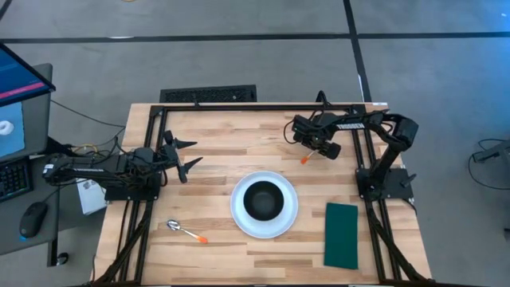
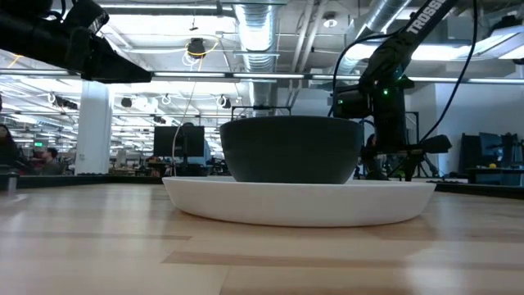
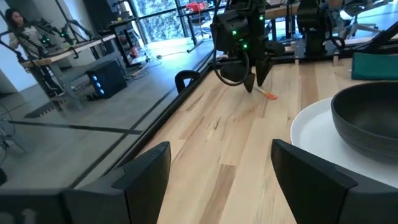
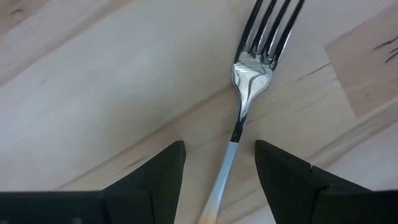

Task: Set table place
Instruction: Place the orange-handled fork next to the white plate

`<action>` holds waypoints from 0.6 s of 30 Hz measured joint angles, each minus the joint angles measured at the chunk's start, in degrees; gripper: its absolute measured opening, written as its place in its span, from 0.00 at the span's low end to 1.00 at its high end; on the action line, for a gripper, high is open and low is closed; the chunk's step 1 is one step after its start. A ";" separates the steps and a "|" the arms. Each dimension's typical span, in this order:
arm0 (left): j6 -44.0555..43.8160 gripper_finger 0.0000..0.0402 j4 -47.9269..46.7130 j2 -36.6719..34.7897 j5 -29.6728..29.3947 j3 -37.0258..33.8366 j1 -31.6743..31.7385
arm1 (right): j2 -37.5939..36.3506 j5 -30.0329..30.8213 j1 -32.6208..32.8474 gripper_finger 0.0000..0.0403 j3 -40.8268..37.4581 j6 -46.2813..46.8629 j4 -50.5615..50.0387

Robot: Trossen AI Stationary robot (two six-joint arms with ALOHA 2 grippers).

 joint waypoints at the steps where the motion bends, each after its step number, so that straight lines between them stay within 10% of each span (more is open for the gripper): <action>1: -0.02 0.67 0.00 0.00 0.00 0.00 0.00 | 0.02 0.34 0.04 0.56 0.00 -0.01 0.12; 18: -6.00 0.67 -4.73 -0.02 1.72 0.00 0.02 | 0.07 5.02 -0.26 0.56 -0.50 4.12 -1.01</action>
